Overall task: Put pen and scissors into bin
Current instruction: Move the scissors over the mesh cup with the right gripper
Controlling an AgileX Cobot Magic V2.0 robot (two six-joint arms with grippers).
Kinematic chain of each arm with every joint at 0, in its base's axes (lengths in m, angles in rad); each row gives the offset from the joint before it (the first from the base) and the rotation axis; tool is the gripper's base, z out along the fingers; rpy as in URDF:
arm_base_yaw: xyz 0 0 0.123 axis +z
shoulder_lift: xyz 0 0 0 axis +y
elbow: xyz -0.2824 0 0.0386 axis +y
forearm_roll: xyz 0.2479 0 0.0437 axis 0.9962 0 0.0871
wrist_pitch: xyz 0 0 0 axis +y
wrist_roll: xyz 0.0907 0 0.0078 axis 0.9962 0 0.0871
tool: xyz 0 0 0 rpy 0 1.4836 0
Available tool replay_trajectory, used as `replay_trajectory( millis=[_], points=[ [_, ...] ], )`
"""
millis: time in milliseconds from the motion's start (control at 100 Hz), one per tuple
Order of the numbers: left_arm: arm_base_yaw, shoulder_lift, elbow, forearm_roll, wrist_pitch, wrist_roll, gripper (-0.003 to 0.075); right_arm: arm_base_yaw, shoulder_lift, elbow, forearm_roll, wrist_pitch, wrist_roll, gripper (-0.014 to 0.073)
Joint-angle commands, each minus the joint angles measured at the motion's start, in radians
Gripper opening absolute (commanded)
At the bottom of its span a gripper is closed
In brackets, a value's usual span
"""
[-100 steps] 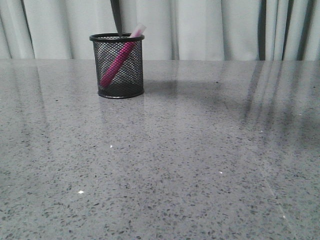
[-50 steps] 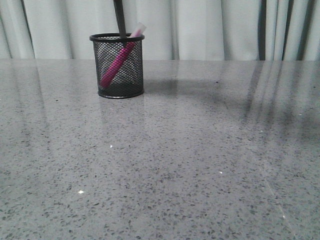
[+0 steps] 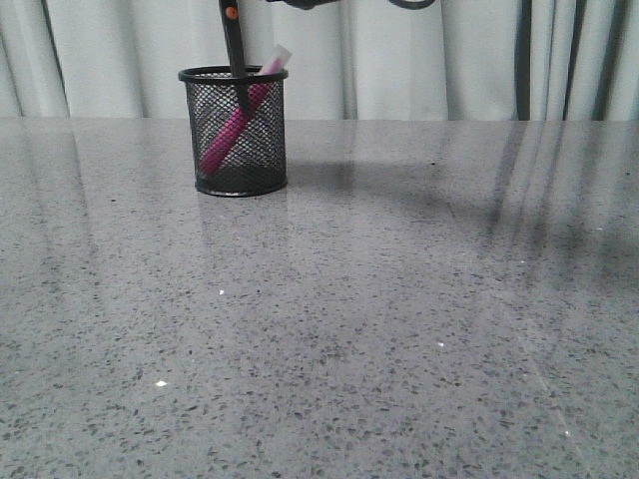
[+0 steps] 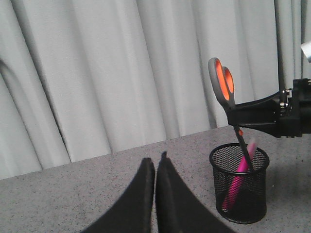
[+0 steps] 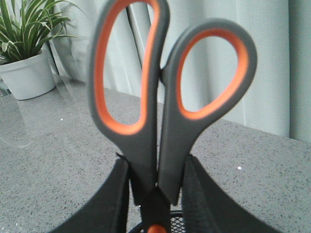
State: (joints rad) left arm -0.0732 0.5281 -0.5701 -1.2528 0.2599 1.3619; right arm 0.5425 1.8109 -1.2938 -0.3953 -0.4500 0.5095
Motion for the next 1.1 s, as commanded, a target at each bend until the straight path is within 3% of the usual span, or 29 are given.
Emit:
replay_trajectory(
  millis=[0,400,600,800,1090],
  points=[
    [-0.007,0.002,-0.028,-0.018,-0.027,-0.010,-0.0022,-0.005,-0.045,-0.024,0.001,-0.099,-0.010,-0.0068],
    [-0.007,0.002,-0.028,-0.018,-0.027,-0.008,-0.0022,-0.005,-0.034,-0.024,-0.001,-0.132,-0.010,-0.0068],
    [-0.007,0.002,-0.028,-0.018,-0.027,-0.008,-0.0022,-0.005,-0.028,0.020,-0.003,-0.249,-0.012,-0.0068],
    [-0.007,0.002,-0.028,-0.018,-0.027,-0.008,-0.0022,-0.007,-0.028,0.121,0.061,-0.373,-0.151,-0.0068],
    [-0.007,0.002,-0.028,-0.018,-0.025,-0.008,-0.0022,-0.027,-0.007,0.208,0.124,-0.528,-0.155,-0.0068]
  ],
)
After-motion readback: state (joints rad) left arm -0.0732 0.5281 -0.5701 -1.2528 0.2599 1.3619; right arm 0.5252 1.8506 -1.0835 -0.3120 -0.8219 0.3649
